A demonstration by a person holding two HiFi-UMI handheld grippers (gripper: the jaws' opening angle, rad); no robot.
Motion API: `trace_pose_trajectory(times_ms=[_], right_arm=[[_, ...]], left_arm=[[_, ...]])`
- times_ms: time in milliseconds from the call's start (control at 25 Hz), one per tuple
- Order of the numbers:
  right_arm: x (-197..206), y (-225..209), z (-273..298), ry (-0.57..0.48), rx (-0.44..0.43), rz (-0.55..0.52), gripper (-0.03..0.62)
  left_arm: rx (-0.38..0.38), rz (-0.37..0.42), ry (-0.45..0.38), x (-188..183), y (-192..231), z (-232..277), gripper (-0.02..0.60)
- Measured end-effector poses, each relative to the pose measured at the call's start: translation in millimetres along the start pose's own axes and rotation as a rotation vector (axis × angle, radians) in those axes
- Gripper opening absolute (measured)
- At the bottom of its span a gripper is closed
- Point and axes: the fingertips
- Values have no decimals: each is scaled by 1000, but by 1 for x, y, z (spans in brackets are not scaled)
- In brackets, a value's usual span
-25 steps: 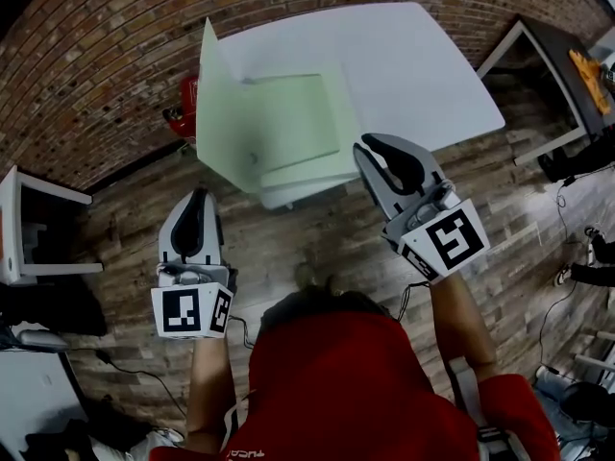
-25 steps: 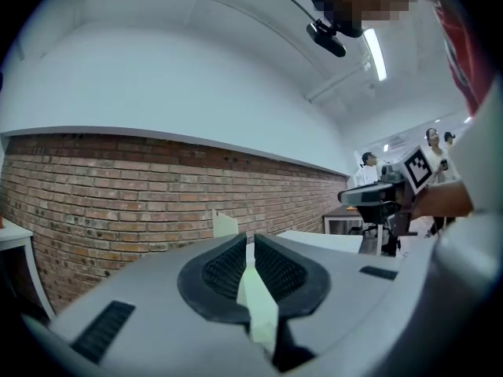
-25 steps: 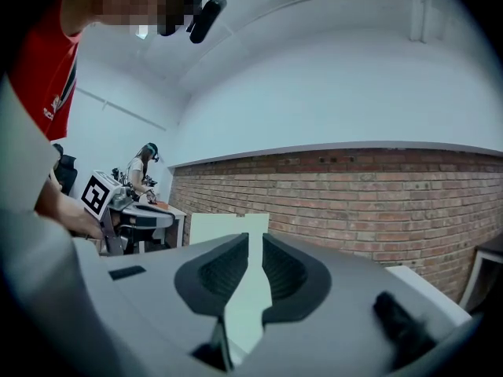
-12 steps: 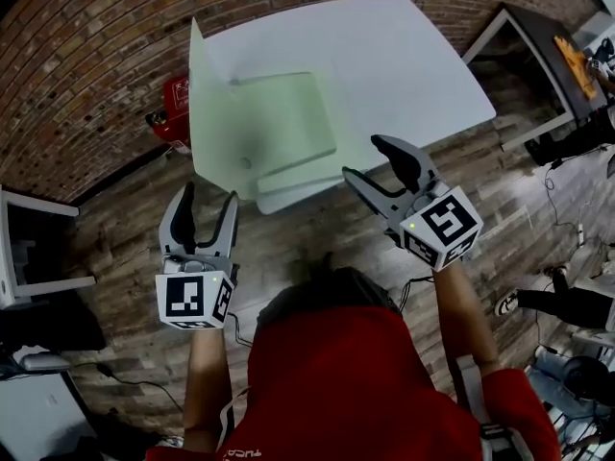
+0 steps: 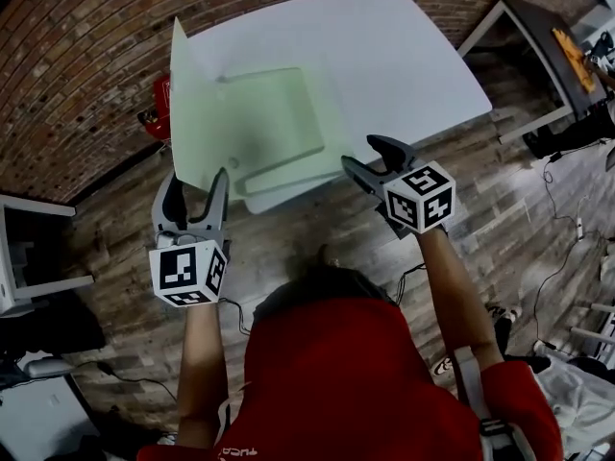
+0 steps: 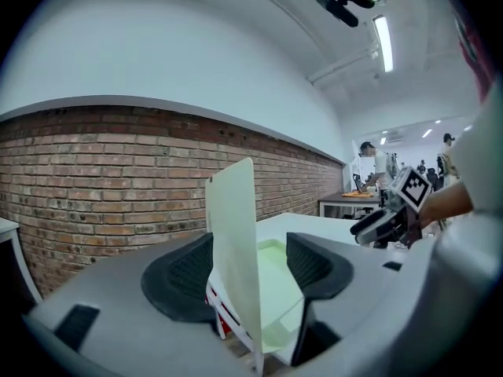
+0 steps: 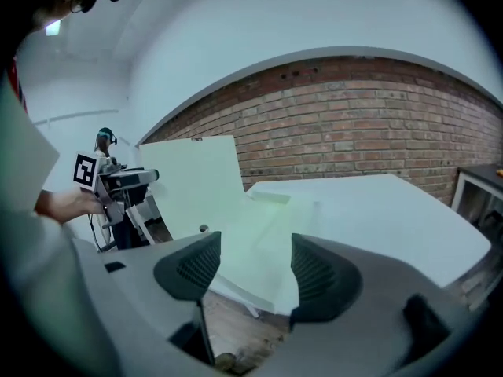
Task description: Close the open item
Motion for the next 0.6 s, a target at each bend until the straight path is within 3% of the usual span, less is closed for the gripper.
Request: trace_pose_trajectory(times_ms=[320, 600], right_arm=[[34, -16, 28, 66, -22, 107, 255], [51, -23, 39, 97, -54, 157, 255]], left_arm=[[-32, -4, 26, 11, -2, 17, 249], [-80, 12, -7, 2, -5, 19, 191]])
Point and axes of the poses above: the fingertips, and each gripper's own axes: z forward along the fingers, y to its left, x out of its underside, and after that the axes turned 5 degrees about -z, right-handed
